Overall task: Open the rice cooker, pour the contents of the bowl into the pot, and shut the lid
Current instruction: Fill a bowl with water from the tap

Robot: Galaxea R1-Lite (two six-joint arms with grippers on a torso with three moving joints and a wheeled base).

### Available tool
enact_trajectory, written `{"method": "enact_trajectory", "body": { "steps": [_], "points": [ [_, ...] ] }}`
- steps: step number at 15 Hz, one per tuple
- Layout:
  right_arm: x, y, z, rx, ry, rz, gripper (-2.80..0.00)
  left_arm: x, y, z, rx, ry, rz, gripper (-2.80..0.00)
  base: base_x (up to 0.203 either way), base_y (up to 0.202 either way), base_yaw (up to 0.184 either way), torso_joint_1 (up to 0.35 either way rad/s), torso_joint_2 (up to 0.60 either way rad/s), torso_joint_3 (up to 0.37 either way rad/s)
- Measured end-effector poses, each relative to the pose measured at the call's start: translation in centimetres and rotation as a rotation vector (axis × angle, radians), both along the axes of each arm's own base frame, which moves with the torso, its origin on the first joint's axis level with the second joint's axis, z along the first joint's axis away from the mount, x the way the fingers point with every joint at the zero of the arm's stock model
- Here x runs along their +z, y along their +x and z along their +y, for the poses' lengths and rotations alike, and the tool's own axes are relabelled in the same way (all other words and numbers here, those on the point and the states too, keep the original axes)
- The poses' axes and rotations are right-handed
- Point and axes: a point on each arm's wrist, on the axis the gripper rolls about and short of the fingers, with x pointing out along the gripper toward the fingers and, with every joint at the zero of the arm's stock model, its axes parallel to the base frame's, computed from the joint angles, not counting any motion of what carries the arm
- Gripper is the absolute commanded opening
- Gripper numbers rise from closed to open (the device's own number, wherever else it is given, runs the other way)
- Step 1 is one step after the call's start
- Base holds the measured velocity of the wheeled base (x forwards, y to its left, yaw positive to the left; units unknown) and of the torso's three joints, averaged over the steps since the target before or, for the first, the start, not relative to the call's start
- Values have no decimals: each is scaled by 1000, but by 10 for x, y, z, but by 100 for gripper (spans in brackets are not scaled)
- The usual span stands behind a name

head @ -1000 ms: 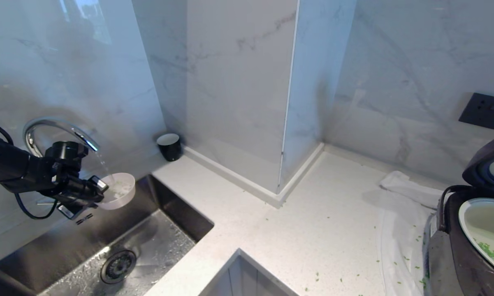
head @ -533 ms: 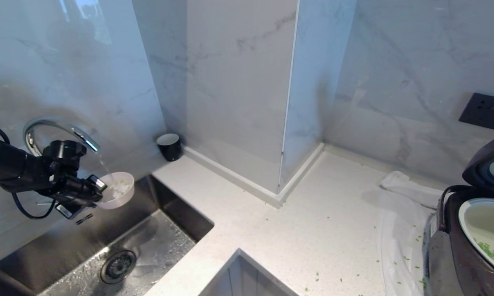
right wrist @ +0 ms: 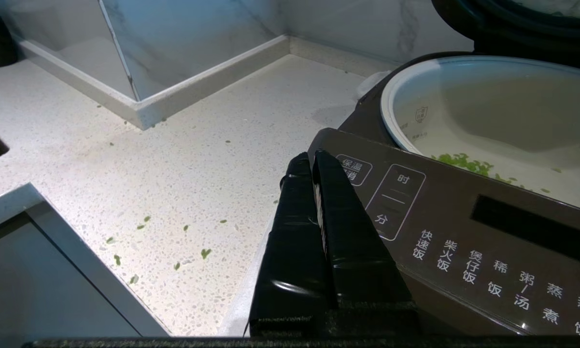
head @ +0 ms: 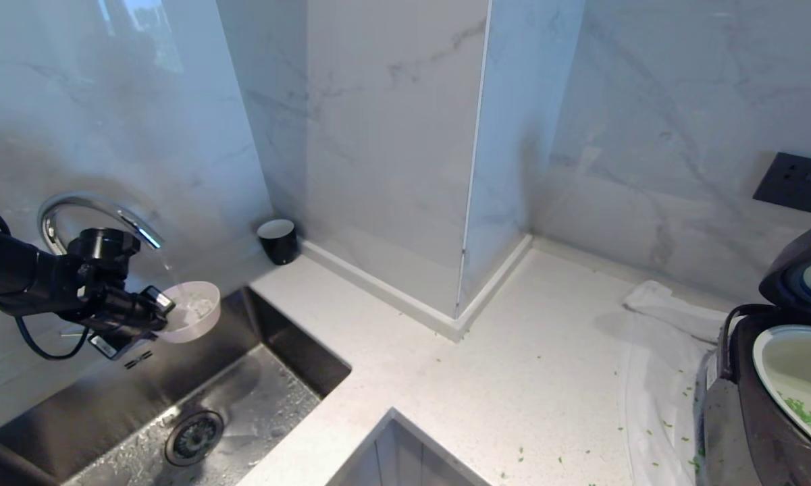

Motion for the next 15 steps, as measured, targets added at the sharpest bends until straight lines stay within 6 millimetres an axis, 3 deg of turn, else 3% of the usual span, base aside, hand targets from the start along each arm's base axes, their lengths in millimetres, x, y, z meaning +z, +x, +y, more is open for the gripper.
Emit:
{"method": "enact_trajectory", "body": {
  "steps": [9,15],
  "points": [
    [0,0,0,0,0,0,-280,5,-16,-50,-87,-31,21,-280,0,0,0,0,0,0],
    [0,0,0,0,0,0,-280,2,-30,-110,-241,-43,58,-280,0,0,0,0,0,0]
  ]
}}
